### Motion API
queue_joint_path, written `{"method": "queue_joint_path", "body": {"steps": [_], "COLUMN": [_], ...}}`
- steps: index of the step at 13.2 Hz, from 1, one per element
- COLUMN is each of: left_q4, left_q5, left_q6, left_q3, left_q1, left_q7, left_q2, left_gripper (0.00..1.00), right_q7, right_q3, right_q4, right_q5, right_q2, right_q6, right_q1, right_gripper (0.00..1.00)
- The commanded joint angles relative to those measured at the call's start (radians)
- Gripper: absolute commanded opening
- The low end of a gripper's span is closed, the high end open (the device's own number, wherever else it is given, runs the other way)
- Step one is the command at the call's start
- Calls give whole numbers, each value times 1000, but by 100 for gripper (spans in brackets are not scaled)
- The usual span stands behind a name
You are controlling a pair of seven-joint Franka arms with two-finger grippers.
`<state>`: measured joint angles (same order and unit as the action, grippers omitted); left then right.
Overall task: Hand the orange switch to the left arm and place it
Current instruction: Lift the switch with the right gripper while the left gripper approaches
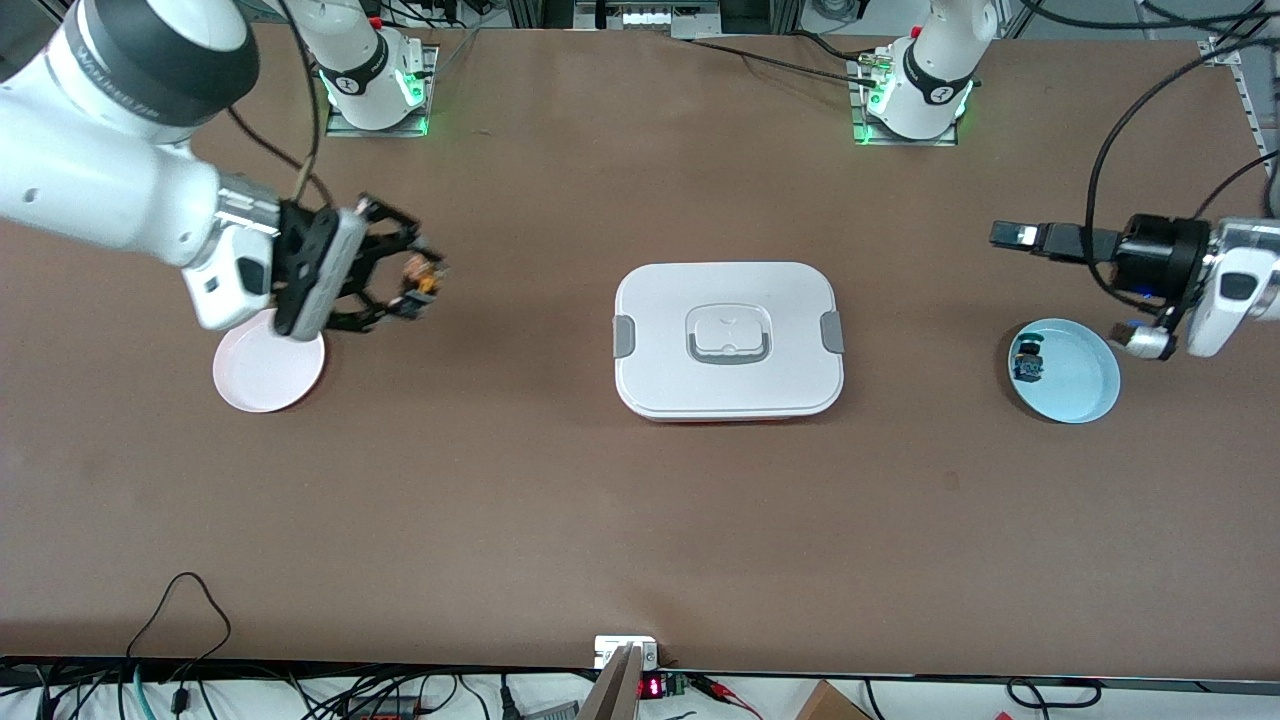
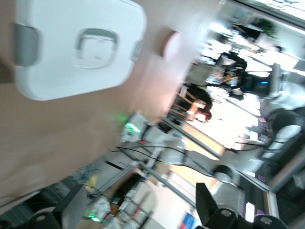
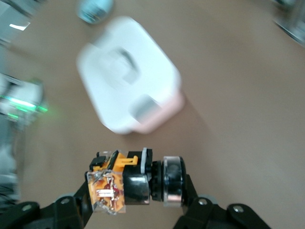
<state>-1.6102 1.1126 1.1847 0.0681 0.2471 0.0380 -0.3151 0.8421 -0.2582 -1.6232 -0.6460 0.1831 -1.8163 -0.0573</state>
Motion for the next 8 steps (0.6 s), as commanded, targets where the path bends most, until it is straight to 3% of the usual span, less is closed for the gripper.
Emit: {"method": "queue_joint_path", "body": {"steps": [1,6,8], "left_q4": [-132,-162,-163], "left_q5": [215,295,297], "left_q6": [2,142,246], "left_q3": [7,125,205], "left_q1": [-2,-11,-9], "left_q7": [-81,-57,-9], "left_q2": [-2,24,37], "left_gripper": [100,100,100], "right_q7": [118,386,489], "right_q3": [5,4,4], "right_q4": [-6,-20,-41], "right_q5": [-212,-440,-538], "right_q2": [-1,1,-2], "right_q6": [-3,-40,-72], "right_q1": [-47,-105,-128], "right_gripper": [6,6,6]}}
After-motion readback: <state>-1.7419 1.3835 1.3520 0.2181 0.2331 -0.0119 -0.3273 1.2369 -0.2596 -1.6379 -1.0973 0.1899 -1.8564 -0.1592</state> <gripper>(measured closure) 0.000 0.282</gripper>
